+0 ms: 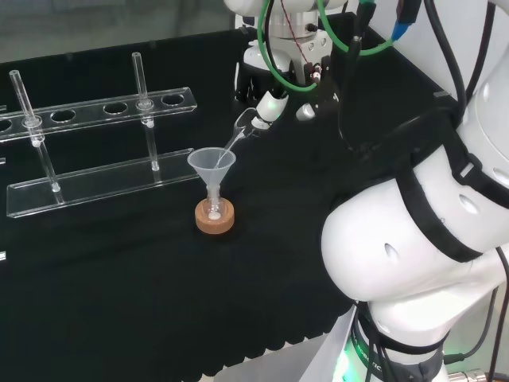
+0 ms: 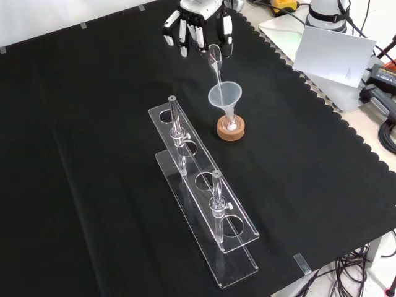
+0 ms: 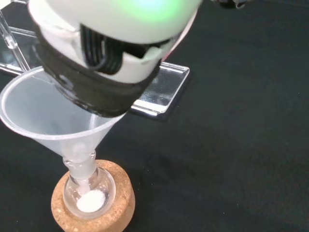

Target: Pour all the NaCl from the weighing funnel into the round-bottom flask.

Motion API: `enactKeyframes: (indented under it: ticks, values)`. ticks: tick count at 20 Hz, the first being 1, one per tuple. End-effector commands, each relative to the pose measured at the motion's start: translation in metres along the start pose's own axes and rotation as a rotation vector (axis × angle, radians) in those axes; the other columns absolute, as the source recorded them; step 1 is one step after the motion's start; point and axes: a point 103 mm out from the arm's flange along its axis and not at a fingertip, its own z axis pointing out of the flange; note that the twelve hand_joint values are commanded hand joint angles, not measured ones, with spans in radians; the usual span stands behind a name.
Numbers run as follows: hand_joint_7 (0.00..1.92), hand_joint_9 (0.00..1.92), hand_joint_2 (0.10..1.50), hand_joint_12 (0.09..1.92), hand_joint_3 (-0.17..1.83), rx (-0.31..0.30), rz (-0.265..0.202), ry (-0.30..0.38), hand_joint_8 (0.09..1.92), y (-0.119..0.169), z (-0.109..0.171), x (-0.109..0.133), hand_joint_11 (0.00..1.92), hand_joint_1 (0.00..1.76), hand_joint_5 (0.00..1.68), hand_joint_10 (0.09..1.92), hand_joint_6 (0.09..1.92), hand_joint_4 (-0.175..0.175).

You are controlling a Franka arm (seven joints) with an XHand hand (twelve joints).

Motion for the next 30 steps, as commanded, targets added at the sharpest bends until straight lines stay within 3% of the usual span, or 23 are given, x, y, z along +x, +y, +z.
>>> enactKeyframes:
  ticks: [1,30]
  values:
    - [1.72,1.04,0.55,1.47,0.70,0.012,-0.009,-0.014,0.09,-0.001,-0.003,0.001,0.00,1.16,1.61,0.21,0.09,0.175]
    - [1.72,1.04,0.55,1.46,0.71,0.113,-0.082,-0.120,0.09,0.026,-0.022,0.017,0.00,1.16,1.61,0.20,0.09,0.175]
